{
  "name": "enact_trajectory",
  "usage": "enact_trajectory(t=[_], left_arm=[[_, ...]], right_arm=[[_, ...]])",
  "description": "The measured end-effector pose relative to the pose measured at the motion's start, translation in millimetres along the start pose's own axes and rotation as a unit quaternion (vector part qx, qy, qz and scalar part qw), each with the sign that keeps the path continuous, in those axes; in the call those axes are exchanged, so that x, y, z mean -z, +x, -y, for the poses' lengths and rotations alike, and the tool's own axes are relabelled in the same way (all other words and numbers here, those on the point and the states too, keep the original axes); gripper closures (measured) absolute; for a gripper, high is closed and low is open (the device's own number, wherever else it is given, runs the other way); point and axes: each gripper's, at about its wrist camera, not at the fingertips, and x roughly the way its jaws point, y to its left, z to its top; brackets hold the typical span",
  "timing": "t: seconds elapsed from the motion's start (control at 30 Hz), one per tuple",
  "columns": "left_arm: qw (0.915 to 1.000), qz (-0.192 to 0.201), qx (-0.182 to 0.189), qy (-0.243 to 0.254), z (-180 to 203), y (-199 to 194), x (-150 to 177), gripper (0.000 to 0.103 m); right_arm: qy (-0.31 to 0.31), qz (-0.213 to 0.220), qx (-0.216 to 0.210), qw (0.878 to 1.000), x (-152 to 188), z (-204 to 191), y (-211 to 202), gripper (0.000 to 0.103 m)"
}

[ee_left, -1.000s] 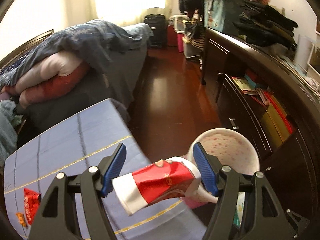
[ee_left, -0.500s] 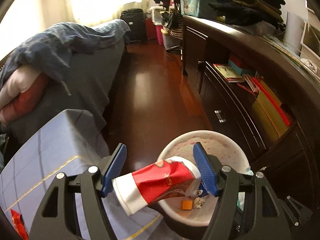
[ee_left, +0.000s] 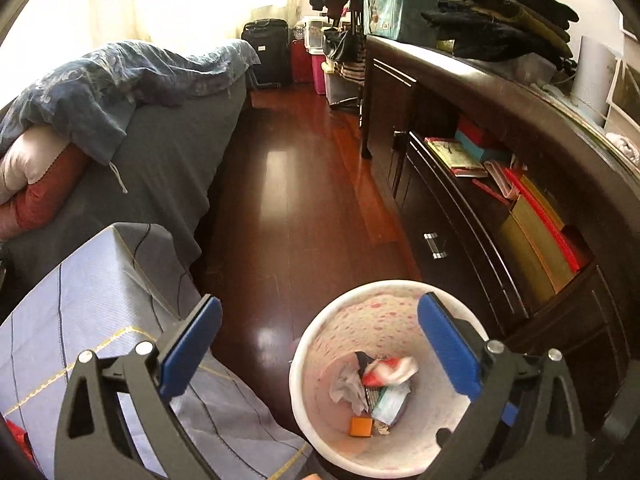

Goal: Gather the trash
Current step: 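Open both tools to drop the wrapper and packet into the wastebasket, then grasp the orange figurine with the left tool while the right tool grasps the red snack bag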

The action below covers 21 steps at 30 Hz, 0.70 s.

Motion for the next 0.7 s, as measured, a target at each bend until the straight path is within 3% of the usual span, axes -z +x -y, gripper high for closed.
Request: enact_trajectory(t=[0.2,0.37,0.53,0.7], left_arm=[[0.9998,0.013,-0.002,0.012,2,-20,-1,0.004],[0.9994,0.029,-0.017,-0.002,-19,-48,6,0.004],[0.9967,0.030,-0.064,-0.040,-71,-81,26,0.004],[0.9880,0.021,-0.117,-0.099,-139,-115,60,0.004]], right_arm=[[-0.010,0.002,-0.008,1.000,5,-12,-14,0.035],[-0.026,0.001,-0.021,0.999,13,-30,-35,0.033],[-0.070,0.000,-0.053,0.996,28,-68,-59,0.030],[-0.130,-0.010,-0.096,0.987,49,-122,-75,0.029]])
